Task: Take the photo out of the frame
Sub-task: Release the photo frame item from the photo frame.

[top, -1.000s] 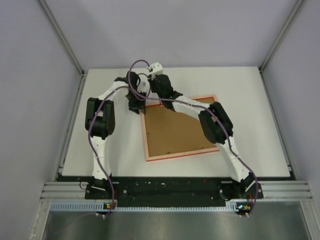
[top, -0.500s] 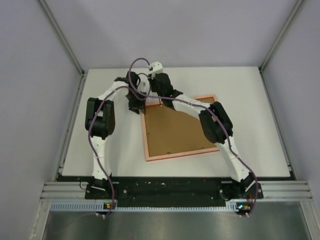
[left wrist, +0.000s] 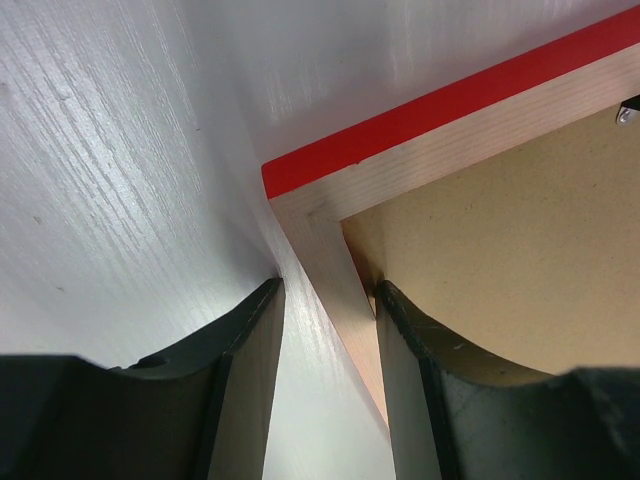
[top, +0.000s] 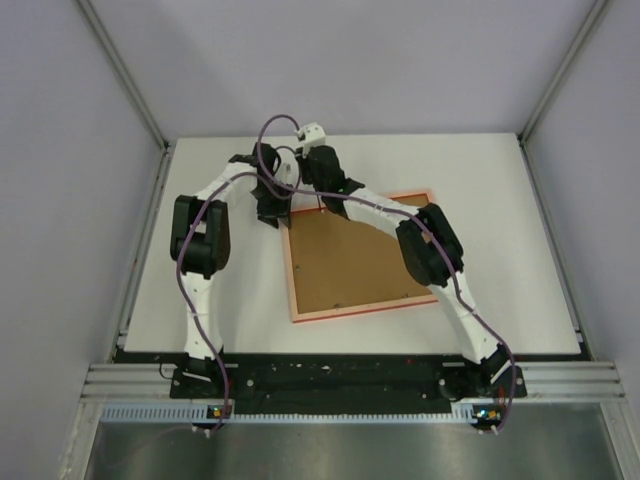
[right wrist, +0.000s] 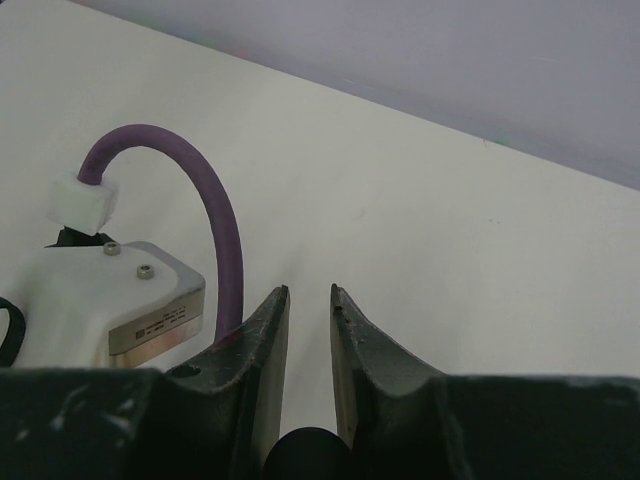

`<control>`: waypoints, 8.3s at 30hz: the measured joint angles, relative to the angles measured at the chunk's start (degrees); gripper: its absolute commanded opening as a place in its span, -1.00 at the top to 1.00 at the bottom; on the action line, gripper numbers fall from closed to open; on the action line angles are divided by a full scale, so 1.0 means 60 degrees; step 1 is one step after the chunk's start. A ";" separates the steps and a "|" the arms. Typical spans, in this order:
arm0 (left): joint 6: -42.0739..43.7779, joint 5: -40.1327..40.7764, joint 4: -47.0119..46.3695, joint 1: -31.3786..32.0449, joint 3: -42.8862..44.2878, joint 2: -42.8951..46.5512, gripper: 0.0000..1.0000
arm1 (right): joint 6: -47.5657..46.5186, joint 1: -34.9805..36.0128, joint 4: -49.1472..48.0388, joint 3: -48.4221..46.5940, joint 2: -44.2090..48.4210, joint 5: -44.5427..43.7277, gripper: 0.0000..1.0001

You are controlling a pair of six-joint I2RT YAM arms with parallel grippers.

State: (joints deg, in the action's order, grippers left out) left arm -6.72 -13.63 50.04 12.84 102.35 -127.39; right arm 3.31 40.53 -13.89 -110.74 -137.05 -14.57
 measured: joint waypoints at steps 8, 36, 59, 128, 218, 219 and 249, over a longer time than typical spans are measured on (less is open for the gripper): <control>-0.0033 0.0004 -0.0004 -0.0004 0.0000 0.0000 0.04 | -0.0554 0.0189 -0.0590 -0.0004 -0.0189 -0.0994 1.00; -0.0011 -0.0029 -0.0168 0.0171 0.0055 -0.0051 0.04 | -0.2022 0.0583 -0.5074 0.1774 -0.0186 -0.4645 1.00; -0.0423 0.0160 -0.0080 0.0306 0.0153 -0.0098 0.53 | -0.1974 0.0601 -0.5176 0.1745 -0.0186 -0.5971 1.00; -0.0470 0.0175 -0.0080 0.0306 0.0149 -0.0087 0.50 | 0.1195 0.0069 0.0656 -0.1249 -0.0605 -0.4656 1.00; -0.0627 0.0208 -0.0066 0.0302 0.0160 -0.0091 0.51 | -0.0102 0.0280 0.2025 -0.1781 -0.0619 -0.4535 1.00; -0.0641 0.0211 -0.0066 0.0302 0.0160 -0.0091 0.51 | -0.0106 0.0280 0.2055 -0.1800 -0.0634 -0.4462 1.00; -0.0743 0.0171 -0.0055 0.0277 0.0168 -0.0106 0.51 | 0.0062 0.0109 0.2040 -0.2379 -0.1038 -0.3457 1.00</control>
State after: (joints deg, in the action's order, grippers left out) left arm -11.18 -12.60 49.71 14.50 103.35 -128.03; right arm 3.68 41.19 -1.65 -125.01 -143.28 -35.31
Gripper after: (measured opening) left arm 0.305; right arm 0.223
